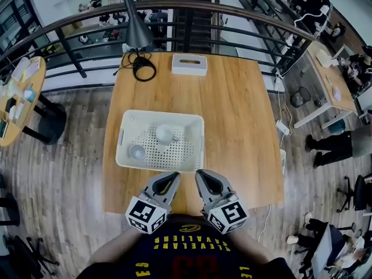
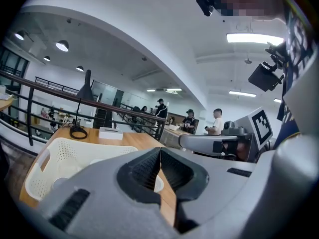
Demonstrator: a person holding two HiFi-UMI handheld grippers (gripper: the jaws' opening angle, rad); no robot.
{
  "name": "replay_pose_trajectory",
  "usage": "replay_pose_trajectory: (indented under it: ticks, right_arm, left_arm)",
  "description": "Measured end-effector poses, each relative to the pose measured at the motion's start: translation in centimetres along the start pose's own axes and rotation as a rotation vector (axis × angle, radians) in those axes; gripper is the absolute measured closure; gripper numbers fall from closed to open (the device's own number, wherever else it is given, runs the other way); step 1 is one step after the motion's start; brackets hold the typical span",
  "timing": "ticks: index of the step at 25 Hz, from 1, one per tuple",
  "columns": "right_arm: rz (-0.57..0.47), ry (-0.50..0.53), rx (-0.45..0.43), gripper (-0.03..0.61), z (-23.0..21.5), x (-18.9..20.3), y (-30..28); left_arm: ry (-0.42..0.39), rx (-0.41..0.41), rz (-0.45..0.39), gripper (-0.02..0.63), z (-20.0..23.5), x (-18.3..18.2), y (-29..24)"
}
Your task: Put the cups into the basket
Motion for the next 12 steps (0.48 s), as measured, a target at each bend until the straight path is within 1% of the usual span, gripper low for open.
replay_pose_trajectory:
  ticks: [8,12]
  right_arm:
    - [-0.017,0.007,0.026,0.566,-0.12,-0.17,0.36]
    - [-0.025,0.014,0.031,0.566,-0.17,-0.27,0.44]
  left_arm:
    - [-0.040,0.021,0.004,0.603,0.15,-0.52,-0.55]
    - [-0.046,0.021,0.002,0.603,0.29,-0.50,-0.59]
Point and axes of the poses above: the fingertips, and each gripper's own axes: y backward along the fingers, z to its left, x out of its underside, the point moved 4 cm from there along y, backward along the fingers, and after that the axes turned 7 degrees about z, right-handed, at the moved point
